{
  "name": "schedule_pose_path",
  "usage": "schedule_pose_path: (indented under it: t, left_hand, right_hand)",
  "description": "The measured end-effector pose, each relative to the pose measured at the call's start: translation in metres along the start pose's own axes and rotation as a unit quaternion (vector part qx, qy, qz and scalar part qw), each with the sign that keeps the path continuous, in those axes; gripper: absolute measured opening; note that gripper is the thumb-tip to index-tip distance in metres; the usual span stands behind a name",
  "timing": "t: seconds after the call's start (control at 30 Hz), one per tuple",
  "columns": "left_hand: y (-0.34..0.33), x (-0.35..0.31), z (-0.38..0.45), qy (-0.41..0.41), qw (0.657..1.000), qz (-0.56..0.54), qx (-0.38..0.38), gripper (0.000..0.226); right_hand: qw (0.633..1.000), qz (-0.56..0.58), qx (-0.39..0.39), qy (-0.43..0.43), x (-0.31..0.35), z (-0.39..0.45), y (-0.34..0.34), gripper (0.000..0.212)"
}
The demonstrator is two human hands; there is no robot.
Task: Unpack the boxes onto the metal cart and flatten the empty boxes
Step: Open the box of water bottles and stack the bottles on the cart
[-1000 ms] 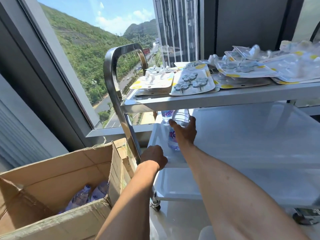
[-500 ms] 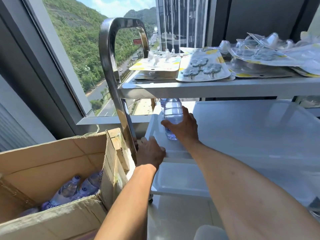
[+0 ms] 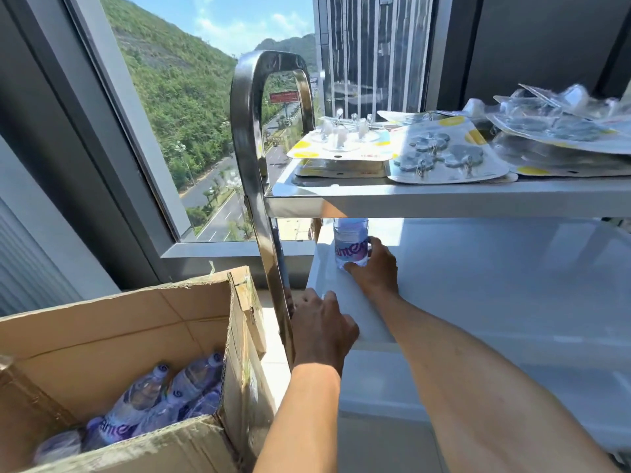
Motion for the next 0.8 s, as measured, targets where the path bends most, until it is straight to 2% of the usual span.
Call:
schedule_pose_path:
  t: [0.57, 0.67, 0.73, 0.8]
  left_hand:
    - [-0.006, 0.008, -0.006, -0.009, 1.0, 0.006, -0.028, 0.023]
    - [0.006, 0.015, -0.017, -0.09, 0.996, 0.012, -0.002, 0.023]
    - [0.024, 0.025, -0.027, -0.148, 0.988, 0.023, 0.029, 0.024]
    - [0.045, 0.035, -0.028, -0.134, 0.988, 0.019, 0.068, 0.022]
  right_hand:
    - [0.994, -0.073, -0.05, -0.064, 0.012, -0.007, -0.015, 0.053]
    - [0.989, -0.125, -0.039, -0.062, 0.013, -0.02, -0.004, 0.044]
    - [0.985, -0.147, -0.018, -0.092, 0.02, -0.028, 0.005, 0.038]
    - [0.978, -0.176, 0.018, -0.11, 0.029, -0.038, 0.012, 0.036]
Point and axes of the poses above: each hand's wrist, its own z-axis towards the middle knuckle, its own y-axis out of the back of the hand, x = y × z, the point moved 2 cm from there along z, towards the middle knuckle, and after that the axes turned 12 degrees about -y, right-handed, at the moved point
